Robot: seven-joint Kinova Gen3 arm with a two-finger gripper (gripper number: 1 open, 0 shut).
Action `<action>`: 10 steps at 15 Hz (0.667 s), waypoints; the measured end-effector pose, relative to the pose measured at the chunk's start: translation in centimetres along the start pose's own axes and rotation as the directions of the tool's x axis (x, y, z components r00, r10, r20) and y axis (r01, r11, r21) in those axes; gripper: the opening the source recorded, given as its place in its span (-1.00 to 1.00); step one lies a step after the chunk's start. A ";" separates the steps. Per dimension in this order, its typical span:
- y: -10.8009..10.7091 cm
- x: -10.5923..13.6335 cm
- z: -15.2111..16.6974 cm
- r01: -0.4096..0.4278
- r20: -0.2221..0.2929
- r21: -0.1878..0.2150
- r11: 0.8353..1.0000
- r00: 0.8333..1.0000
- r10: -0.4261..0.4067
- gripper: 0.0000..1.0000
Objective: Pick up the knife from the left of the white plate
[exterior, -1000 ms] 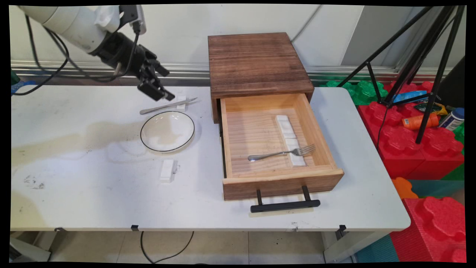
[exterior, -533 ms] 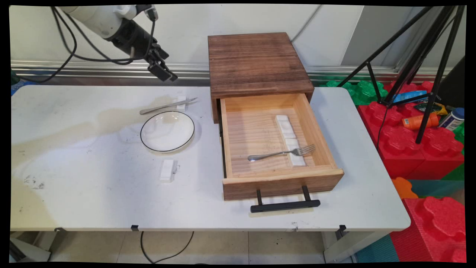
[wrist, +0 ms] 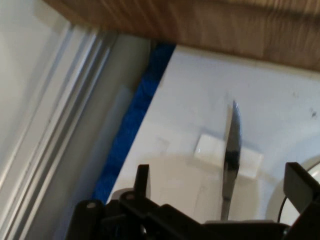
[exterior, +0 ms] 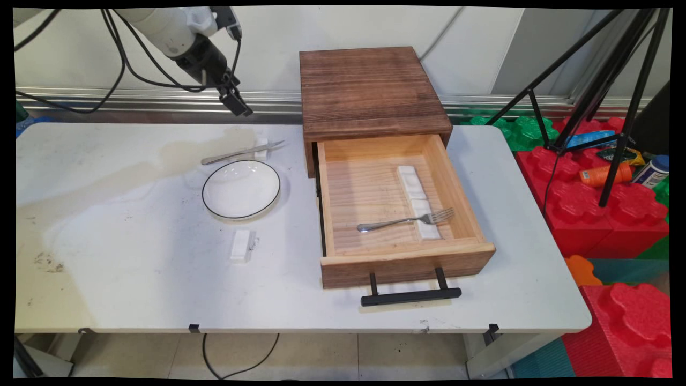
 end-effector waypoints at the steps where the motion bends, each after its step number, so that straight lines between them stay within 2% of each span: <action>1: -0.2 -0.1 0.5 -0.006 0.015 -0.005 1.000 1.000 0.006 1.00; 7: -1.8 -1.8 5.2 -0.056 0.155 -0.065 0.996 0.986 0.066 1.00; 10: -2.3 -2.4 6.7 -0.077 0.191 -0.090 0.993 0.977 0.093 1.00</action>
